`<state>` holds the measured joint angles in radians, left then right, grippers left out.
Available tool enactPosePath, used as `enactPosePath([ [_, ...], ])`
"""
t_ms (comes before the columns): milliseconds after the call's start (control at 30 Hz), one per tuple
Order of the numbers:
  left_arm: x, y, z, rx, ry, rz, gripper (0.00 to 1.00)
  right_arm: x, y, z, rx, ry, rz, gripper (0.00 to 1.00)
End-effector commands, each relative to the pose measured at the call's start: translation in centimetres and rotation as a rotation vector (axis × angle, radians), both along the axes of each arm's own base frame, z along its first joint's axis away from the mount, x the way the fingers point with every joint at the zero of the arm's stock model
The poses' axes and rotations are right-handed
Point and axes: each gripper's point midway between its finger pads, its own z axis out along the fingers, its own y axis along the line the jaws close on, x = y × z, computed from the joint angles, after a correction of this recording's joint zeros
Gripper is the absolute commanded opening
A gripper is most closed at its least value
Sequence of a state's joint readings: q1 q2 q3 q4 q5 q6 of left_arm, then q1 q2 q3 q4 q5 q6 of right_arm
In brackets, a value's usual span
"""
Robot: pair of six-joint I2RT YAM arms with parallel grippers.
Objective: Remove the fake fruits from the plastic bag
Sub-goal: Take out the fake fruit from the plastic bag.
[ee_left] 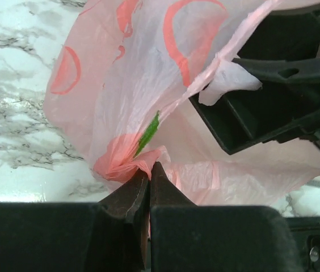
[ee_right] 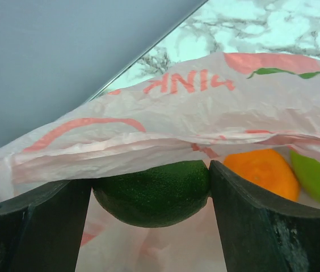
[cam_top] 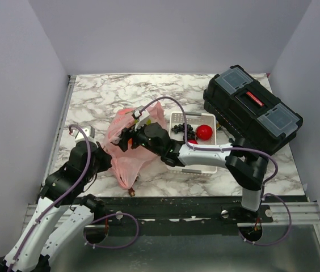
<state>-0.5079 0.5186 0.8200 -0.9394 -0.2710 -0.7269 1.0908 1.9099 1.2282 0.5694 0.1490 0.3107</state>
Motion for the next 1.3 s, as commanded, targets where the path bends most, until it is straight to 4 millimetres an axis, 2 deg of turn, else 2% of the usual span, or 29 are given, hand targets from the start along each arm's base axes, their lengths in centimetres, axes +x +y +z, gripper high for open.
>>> enactPosePath([
  [0, -0.9, -2.2, 0.2, -0.011, 0.009, -0.181, 0.0, -1.8, -1.3, -2.0, -0.067, 0.151, 0.018, 0.17],
  [100, -1.3, -3.2, 0.2, -0.033, 0.006, -0.243, 0.0, -1.9, -1.1, -2.0, -0.037, 0.189, 0.019, 0.17],
  [267, -1.4, -4.2, 1.8, -0.049, -0.058, -0.325, 0.0, -3.5, 1.5, -2.4, -0.002, 0.282, 0.136, 0.17],
  [367, -1.4, -4.2, 2.3, -0.042, -0.063, -0.336, 0.0, -4.5, 2.9, -0.6, 0.093, 0.309, 0.212, 0.17],
  [433, -1.0, -2.7, 2.4, 0.003, -0.073, -0.266, 0.0, -4.6, 2.9, 0.6, 0.117, 0.306, 0.213, 0.17],
  [600, 0.0, 1.1, 3.1, 0.11, -0.1, -0.069, 0.0, -5.1, 1.1, 1.7, 0.093, 0.279, 0.201, 0.17],
  [833, 1.1, 2.2, 3.1, 0.171, -0.102, -0.012, 0.0, -7.1, -1.9, 3.8, 0.025, 0.229, 0.257, 0.17],
  [1067, 1.0, 0.0, 1.1, 0.139, -0.09, -0.136, 0.0, -8.8, -4.2, 8.7, 0.088, 0.179, 0.292, 0.16],
  [1267, -0.4, -2.9, 1.9, 0.019, -0.093, -0.275, 0.0, -8.8, -6.2, 10.7, 0.085, 0.159, 0.244, 0.16],
])
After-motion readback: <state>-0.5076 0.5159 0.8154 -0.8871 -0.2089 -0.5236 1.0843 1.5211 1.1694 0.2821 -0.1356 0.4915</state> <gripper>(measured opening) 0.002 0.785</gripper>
